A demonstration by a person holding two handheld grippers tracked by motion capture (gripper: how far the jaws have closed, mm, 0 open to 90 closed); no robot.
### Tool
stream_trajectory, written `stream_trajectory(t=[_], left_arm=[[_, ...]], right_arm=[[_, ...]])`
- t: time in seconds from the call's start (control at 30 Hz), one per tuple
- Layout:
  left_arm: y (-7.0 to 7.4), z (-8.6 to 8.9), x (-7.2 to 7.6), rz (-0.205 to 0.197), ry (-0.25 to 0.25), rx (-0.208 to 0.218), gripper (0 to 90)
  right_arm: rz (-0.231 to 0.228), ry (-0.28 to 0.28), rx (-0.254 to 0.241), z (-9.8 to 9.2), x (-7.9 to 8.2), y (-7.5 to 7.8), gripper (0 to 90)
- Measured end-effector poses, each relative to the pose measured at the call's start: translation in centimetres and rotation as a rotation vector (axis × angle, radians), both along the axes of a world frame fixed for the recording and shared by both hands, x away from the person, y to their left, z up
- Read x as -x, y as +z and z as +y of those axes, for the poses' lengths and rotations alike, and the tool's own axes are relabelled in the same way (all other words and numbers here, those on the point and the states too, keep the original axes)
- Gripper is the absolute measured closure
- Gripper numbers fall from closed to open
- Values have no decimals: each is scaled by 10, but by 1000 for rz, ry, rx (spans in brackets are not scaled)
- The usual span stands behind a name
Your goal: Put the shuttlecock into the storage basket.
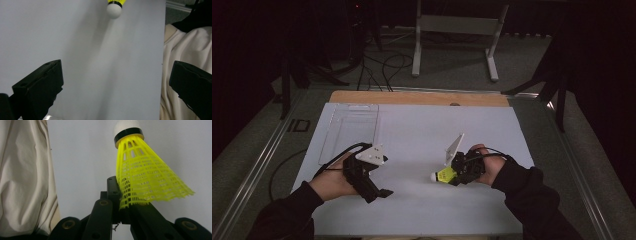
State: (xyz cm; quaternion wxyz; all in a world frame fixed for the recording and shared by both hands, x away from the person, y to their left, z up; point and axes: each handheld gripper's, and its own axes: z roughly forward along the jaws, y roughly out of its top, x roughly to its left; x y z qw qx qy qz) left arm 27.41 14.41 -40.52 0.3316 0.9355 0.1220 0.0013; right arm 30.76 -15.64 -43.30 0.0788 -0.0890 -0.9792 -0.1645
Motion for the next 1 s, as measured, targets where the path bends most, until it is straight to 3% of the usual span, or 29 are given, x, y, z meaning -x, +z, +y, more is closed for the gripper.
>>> stream_trajectory(t=[0.23,0.77,0.9,1.0], left_arm=[[7,-15,-8,0,-48,-36,0],[11,-52,-20,9,-102,-47,0],[9,-62,-22,34,-95,-46,9],[7,-66,-22,30,-92,-52,9]], right_arm=[[1,26,-7,5,4,3,900],[8,57,-34,14,10,5,898],[9,60,-30,15,10,5,898],[5,56,-34,14,10,5,898]])
